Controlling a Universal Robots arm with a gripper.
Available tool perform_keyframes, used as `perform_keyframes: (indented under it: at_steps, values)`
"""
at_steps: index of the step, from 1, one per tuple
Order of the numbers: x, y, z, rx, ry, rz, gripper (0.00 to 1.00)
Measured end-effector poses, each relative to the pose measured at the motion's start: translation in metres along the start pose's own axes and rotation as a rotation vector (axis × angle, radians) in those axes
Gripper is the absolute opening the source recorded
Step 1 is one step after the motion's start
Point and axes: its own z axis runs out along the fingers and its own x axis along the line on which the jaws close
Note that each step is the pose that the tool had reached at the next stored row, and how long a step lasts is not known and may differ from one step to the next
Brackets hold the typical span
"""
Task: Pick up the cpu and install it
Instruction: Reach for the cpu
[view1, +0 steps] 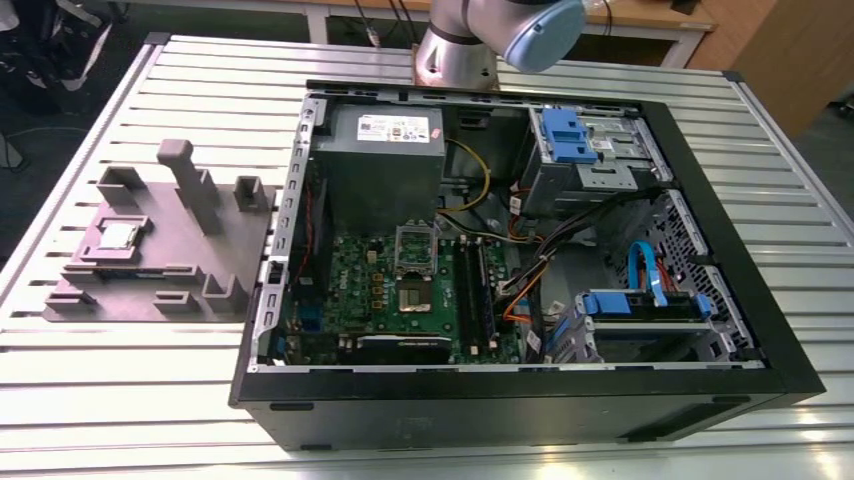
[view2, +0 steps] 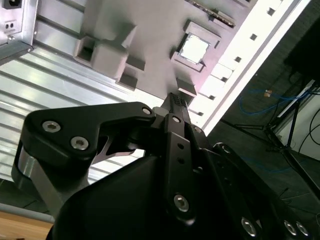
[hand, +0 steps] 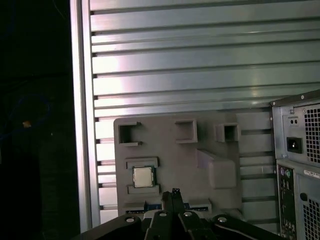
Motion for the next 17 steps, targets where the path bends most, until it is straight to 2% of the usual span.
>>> perform_keyframes:
  at_steps: [5,11,17]
  values:
    - [0.0178,-0.0003,0.0038,0.0001,0.0001,0.0,0.1]
    - [0.0264,-0.0013,0.009,0.0001,0.0012,-0.028,0.1]
    - [0.0394,-0.0024,0.0125,0.0001,0.0012,-0.029,0.1]
